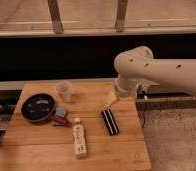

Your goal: Pick up the ceramic bowl

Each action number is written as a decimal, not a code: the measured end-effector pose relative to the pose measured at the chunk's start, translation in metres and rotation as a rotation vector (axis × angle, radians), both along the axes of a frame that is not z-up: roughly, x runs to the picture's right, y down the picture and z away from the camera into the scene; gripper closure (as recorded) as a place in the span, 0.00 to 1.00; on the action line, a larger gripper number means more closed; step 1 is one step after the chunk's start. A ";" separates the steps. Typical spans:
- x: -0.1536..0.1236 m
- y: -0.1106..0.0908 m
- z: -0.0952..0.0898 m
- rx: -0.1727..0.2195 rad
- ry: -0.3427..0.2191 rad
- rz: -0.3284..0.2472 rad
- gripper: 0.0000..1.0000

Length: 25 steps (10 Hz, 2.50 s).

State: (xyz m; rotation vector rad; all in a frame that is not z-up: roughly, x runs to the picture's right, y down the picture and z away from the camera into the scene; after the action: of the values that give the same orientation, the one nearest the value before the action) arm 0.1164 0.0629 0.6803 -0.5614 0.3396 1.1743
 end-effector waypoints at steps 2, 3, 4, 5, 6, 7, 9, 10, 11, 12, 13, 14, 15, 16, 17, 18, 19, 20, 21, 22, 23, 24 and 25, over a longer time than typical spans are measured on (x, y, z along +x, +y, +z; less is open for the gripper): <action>0.000 0.000 0.000 0.000 0.000 0.000 0.20; 0.000 0.000 0.000 0.000 0.000 0.000 0.20; -0.001 -0.001 0.000 0.003 -0.003 0.003 0.20; -0.005 0.000 -0.001 0.007 -0.018 0.010 0.20; -0.009 0.000 0.000 0.009 -0.030 0.013 0.20; -0.025 0.000 0.003 0.013 -0.054 0.004 0.20; -0.070 -0.005 0.010 0.027 -0.096 -0.008 0.20; -0.098 -0.009 0.014 0.041 -0.120 -0.016 0.20; -0.127 -0.013 0.017 0.057 -0.146 -0.029 0.20; -0.154 -0.017 0.021 0.075 -0.170 -0.045 0.20; -0.179 -0.021 0.024 0.094 -0.196 -0.061 0.20; -0.205 -0.024 0.026 0.119 -0.234 -0.079 0.20; -0.228 -0.027 0.027 0.141 -0.274 -0.098 0.20; -0.245 -0.027 0.026 0.148 -0.311 -0.122 0.20; -0.251 -0.027 0.025 0.150 -0.327 -0.132 0.20; -0.248 -0.028 0.026 0.153 -0.323 -0.133 0.20; -0.246 -0.029 0.026 0.152 -0.321 -0.132 0.20; -0.248 -0.028 0.026 0.152 -0.324 -0.133 0.20; -0.249 -0.027 0.026 0.150 -0.325 -0.134 0.20; -0.249 -0.027 0.026 0.146 -0.327 -0.137 0.20; -0.249 -0.025 0.029 0.144 -0.332 -0.147 0.20; -0.260 -0.024 0.033 0.141 -0.350 -0.168 0.20; -0.274 -0.024 0.038 0.136 -0.368 -0.185 0.20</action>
State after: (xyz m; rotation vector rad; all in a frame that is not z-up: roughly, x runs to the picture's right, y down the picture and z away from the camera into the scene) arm -0.1576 0.0386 0.7180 -0.6002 -0.0039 0.8873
